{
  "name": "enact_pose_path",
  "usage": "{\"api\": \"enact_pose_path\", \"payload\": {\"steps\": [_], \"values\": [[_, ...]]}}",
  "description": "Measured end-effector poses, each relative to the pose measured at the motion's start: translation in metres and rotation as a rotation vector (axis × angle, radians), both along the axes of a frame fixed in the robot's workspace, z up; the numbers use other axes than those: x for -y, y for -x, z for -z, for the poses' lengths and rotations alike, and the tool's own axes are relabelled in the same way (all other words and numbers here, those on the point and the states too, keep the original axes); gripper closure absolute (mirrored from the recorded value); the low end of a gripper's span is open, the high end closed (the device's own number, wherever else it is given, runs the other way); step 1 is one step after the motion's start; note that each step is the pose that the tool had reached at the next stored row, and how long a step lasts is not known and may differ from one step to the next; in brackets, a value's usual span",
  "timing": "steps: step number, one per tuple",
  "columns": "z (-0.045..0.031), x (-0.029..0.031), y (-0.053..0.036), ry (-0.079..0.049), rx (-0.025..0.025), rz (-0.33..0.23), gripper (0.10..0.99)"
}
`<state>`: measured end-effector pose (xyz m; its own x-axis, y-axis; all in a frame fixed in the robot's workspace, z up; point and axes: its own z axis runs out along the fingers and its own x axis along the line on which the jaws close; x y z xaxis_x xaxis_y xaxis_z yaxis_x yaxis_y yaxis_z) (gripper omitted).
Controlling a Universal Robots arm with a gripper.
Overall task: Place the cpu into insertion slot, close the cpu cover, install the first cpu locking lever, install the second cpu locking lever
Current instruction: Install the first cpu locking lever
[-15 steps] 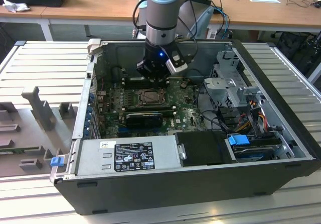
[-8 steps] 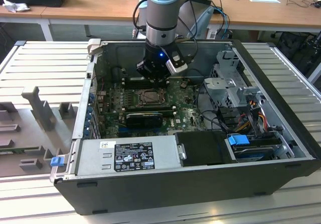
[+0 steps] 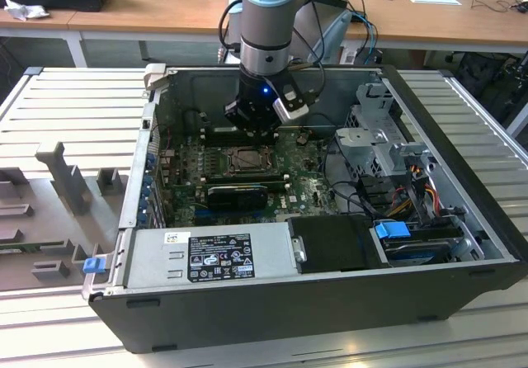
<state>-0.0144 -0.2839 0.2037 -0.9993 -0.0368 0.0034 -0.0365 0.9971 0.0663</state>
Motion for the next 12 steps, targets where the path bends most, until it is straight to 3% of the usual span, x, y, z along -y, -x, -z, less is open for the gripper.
{"api": "enact_pose_path", "payload": {"steps": [6,12], "values": [[0.0028,0.0007,-0.0001,0.0,-0.0002,0.0,0.98],[0.0032,0.0006,-0.001,-0.013,0.0001,0.0,0.98]]}}
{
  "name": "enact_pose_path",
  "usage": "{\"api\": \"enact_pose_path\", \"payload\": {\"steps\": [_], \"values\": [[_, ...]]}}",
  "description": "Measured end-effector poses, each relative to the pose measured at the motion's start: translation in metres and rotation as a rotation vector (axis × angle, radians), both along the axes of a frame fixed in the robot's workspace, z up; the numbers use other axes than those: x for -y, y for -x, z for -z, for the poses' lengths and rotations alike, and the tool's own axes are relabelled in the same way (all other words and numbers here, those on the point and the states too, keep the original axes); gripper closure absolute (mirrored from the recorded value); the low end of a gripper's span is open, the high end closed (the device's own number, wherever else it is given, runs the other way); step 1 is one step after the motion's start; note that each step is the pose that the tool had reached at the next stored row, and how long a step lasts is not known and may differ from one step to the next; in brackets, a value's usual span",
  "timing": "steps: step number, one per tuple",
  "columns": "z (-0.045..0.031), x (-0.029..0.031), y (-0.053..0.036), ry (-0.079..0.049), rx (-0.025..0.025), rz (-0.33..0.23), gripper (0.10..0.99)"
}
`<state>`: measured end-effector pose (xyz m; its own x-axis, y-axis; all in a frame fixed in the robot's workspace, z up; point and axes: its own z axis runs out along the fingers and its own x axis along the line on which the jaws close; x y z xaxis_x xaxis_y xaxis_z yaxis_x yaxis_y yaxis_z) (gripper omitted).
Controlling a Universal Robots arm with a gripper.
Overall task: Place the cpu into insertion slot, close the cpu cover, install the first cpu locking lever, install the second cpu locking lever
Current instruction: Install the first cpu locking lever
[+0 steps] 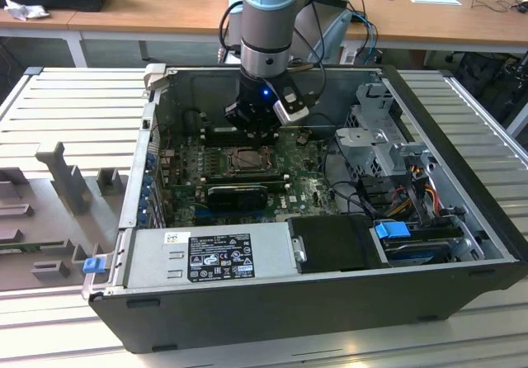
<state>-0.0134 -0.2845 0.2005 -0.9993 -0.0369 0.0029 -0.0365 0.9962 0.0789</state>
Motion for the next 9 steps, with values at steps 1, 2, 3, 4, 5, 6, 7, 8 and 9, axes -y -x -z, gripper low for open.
{"api": "enact_pose_path", "payload": {"steps": [1,2,3,4,5,6,7,8,9], "values": [[0.0,0.0,-0.0001,0.0,0.0001,0.0,0.98],[-0.0003,0.0,-0.0001,-0.001,0.0003,0.0,0.98],[-0.001,-0.0001,-0.0002,-0.001,0.0006,0.0,0.98],[-0.0021,-0.0001,-0.0002,-0.001,0.0006,0.0,0.98],[-0.0039,0.0,-0.0002,0.0,0.0001,0.0,0.98],[-0.0065,0.0,-0.0002,0.0,0.0001,0.0,0.98],[-0.0114,0.0,-0.0002,0.0,0.0001,0.0,0.98],[-0.0148,0.0,-0.0002,0.0,0.0,0.0,0.98],[-0.0149,0.0003,-0.0002,0.0,0.0001,0.0,0.98]]}}
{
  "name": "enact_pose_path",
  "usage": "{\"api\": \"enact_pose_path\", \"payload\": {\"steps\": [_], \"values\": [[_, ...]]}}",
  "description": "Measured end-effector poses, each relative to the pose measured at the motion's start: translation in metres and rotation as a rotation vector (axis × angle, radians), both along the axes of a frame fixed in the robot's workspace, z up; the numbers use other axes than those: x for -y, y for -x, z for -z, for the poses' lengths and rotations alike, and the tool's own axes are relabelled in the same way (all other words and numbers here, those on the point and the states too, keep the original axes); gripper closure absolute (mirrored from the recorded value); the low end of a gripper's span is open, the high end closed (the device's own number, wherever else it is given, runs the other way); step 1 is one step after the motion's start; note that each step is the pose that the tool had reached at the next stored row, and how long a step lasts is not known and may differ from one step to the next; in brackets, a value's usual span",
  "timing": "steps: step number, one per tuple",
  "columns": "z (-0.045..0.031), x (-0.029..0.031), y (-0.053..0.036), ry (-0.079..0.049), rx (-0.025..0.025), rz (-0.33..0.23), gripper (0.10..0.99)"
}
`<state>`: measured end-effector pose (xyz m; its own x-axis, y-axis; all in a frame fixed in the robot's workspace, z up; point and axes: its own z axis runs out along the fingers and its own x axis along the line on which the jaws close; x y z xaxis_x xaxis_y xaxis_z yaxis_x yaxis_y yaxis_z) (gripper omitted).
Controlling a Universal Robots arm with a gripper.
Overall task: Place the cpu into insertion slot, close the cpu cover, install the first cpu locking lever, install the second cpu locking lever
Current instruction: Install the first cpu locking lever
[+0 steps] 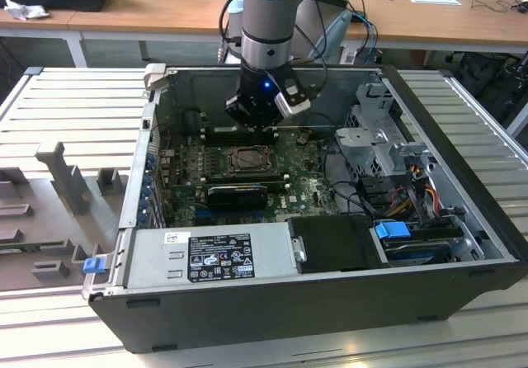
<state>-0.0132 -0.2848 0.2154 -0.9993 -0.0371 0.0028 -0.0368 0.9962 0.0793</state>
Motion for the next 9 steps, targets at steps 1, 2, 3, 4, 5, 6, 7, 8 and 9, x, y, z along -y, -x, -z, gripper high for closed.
{"api": "enact_pose_path", "payload": {"steps": [1,2,3,4,5,6,7,8,9], "values": [[0.0,0.0005,0.0,0.0,0.0,0.0,0.98],[0.0,0.0013,0.0,0.0,-0.0001,0.0,0.98],[-0.0001,0.0019,0.0,0.0,-0.0001,0.0,0.98],[-0.0001,0.0025,0.0001,0.0,-0.0001,0.0,0.98],[0.0,0.0029,0.0001,0.0,-0.0001,0.0,0.98],[-0.0001,0.0035,0.0001,0.0,-0.0001,0.0,0.98],[-0.0001,0.0039,0.0,0.0,-0.0001,0.0,0.98],[-0.0001,0.0044,0.0,0.0,-0.0001,0.0,0.98],[0.0,0.0047,0.0001,0.0,-0.0001,0.0,0.98]]}}
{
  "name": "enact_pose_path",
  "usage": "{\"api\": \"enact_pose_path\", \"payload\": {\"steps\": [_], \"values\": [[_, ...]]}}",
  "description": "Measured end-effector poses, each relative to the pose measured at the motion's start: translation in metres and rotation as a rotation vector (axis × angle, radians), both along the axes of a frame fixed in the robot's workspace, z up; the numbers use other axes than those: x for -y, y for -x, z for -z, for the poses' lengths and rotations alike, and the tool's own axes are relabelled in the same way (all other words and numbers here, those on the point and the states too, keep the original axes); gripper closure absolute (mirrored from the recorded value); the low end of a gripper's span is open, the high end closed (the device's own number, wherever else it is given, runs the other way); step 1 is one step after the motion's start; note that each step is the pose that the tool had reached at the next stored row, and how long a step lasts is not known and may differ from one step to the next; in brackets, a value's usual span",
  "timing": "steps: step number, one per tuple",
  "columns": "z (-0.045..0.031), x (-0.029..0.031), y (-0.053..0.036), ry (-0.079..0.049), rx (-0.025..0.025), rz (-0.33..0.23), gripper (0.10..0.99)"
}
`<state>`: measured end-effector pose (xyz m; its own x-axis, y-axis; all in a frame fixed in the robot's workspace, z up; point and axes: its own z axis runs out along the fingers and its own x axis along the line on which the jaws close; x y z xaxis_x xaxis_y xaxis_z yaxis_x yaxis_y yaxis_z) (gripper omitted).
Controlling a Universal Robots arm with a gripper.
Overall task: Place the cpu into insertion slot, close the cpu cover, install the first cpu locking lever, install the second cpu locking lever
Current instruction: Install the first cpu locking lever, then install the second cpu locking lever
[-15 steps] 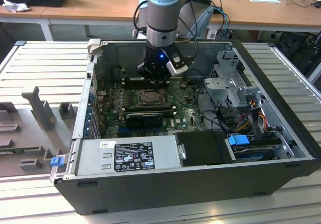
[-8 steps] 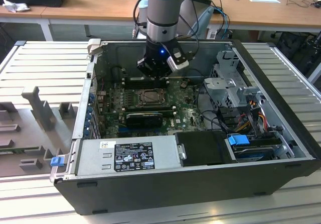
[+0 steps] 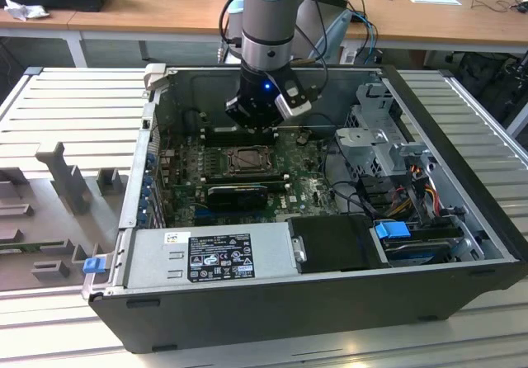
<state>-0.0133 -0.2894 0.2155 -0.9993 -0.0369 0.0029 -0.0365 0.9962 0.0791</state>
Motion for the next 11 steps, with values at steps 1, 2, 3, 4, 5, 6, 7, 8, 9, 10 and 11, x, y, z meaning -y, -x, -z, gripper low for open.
{"api": "enact_pose_path", "payload": {"steps": [1,2,3,4,5,6,7,8,9,10,11], "values": [[0.0001,0.0002,0.0,0.0,0.0,0.0,0.98],[0.0001,0.0003,0.0,0.0,0.0001,0.0,0.98],[0.0,0.0006,0.0,0.0,0.0,0.0,0.98],[0.0,0.0008,0.0,0.0,0.0,0.0,0.98],[0.0,0.001,0.0,0.0,0.0,0.0,0.98],[0.0,0.0012,0.0,0.0,0.0,0.0,0.98],[0.0,0.0014,0.0,0.0,0.0,0.0,0.98],[0.0,0.0017,0.0,0.0,0.0,0.0,0.98],[0.0,0.0029,0.0,0.0,0.0,0.0,0.98],[0.0,0.0049,0.0,-0.001,0.0,0.0,0.98],[-0.0007,0.005,0.0,-0.001,-0.0001,0.0,0.98]]}}
